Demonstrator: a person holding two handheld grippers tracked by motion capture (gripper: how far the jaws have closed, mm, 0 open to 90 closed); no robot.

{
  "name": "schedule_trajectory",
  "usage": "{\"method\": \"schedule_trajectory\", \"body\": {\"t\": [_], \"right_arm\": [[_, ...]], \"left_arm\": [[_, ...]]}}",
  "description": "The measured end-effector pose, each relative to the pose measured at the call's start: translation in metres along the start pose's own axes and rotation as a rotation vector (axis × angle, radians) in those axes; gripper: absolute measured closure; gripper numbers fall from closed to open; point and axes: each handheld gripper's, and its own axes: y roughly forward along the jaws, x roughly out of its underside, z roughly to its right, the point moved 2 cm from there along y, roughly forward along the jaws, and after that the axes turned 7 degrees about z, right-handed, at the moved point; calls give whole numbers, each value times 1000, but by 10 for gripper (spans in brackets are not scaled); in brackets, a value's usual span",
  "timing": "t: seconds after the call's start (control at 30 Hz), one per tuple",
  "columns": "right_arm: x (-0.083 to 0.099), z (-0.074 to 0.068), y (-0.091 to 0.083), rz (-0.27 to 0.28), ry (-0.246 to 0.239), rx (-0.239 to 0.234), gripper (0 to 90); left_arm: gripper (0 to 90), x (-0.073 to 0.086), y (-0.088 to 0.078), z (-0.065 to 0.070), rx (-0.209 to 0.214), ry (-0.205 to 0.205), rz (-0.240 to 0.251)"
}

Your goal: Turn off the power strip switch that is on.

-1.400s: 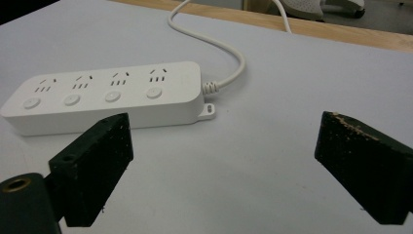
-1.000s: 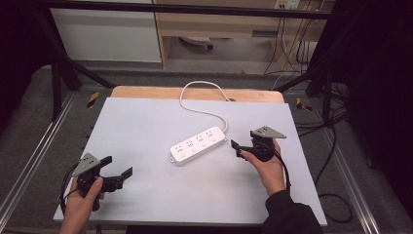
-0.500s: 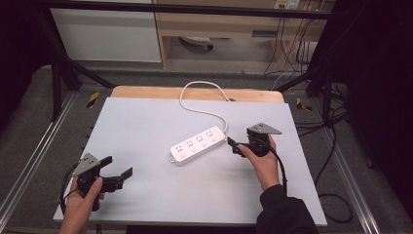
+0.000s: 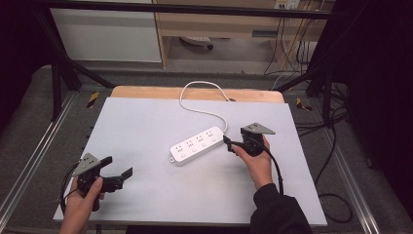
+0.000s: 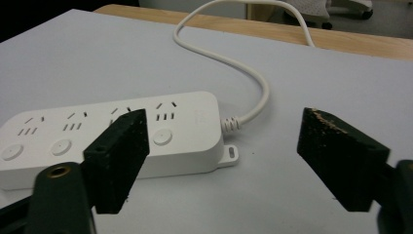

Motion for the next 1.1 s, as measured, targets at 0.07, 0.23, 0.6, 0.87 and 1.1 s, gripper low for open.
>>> {"method": "schedule_trajectory", "body": {"t": [0.07,0.23,0.6,0.87,1.1], "right_arm": [[-1,-3,1,5,2,-10,266],[-3,-10,5,17,-12,-30,364],[-5,-25,14,29,-49,-87,631],[-4,-32,22,48,-75,-107,761],[-1,-32,28,56,-87,-71,851]], "left_arm": [[52,0,0,0,1,0,0],[52,0,0,0,0,1,0],[52,0,0,0,2,1,1],[52,0,0,0,2,1,0],[52,0,0,0,2,1,0]]}}
